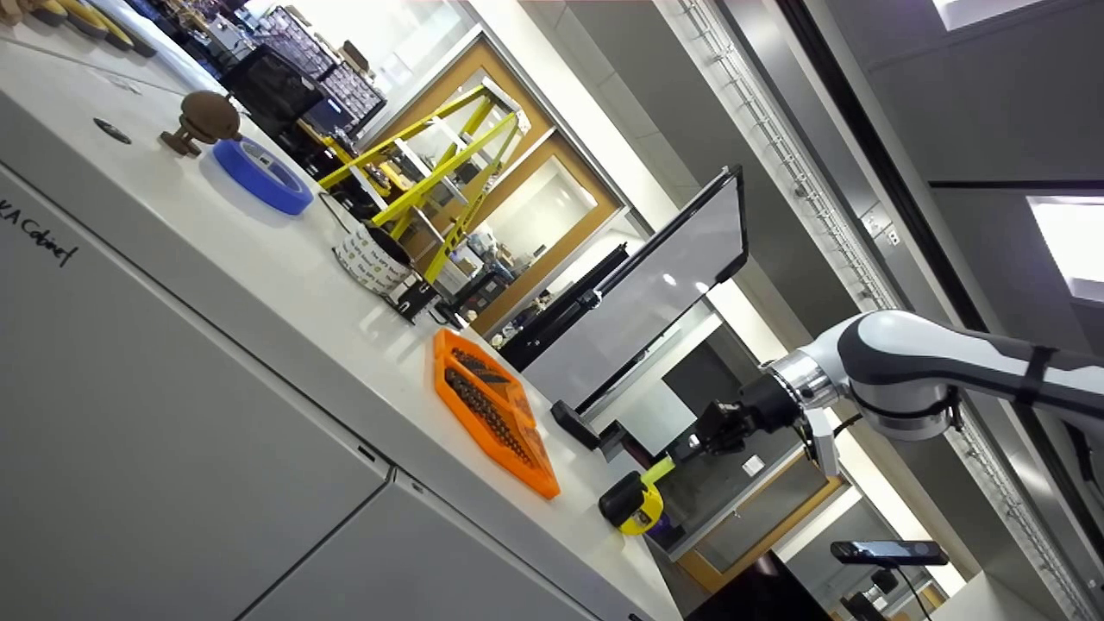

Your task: Push the measuring tape inside its clipart

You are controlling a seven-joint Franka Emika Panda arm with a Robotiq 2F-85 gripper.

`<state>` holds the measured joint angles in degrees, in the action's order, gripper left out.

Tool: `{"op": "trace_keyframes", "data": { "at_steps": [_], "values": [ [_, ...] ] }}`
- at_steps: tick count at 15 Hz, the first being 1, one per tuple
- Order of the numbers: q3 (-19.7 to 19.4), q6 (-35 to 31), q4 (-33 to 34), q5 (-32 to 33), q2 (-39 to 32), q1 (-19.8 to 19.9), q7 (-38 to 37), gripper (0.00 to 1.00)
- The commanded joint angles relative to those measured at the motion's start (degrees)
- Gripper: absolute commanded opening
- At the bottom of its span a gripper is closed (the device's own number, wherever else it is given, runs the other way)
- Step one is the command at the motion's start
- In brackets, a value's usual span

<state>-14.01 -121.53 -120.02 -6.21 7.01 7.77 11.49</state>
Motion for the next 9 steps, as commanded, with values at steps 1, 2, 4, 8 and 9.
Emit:
{"op": "trace_keyframes", "data": {
  "at_steps": [1,2,4,8,9],
  "values": [
    [0.9,-1.5,-0.7,-1.4,0.3,0.7,-0.6,0.0],
    [0.8,-1.3,-0.6,-1.9,0.3,0.6,-0.4,0.0],
    [0.8,-1.1,-0.6,-2.7,0.1,0.6,-0.2,0.0],
    [0.9,-0.6,-0.6,-3.9,-0.2,0.5,-0.2,0.0],
    [1.0,-0.5,-0.7,-3.9,-0.3,0.5,-0.2,0.0]
  ]
}}
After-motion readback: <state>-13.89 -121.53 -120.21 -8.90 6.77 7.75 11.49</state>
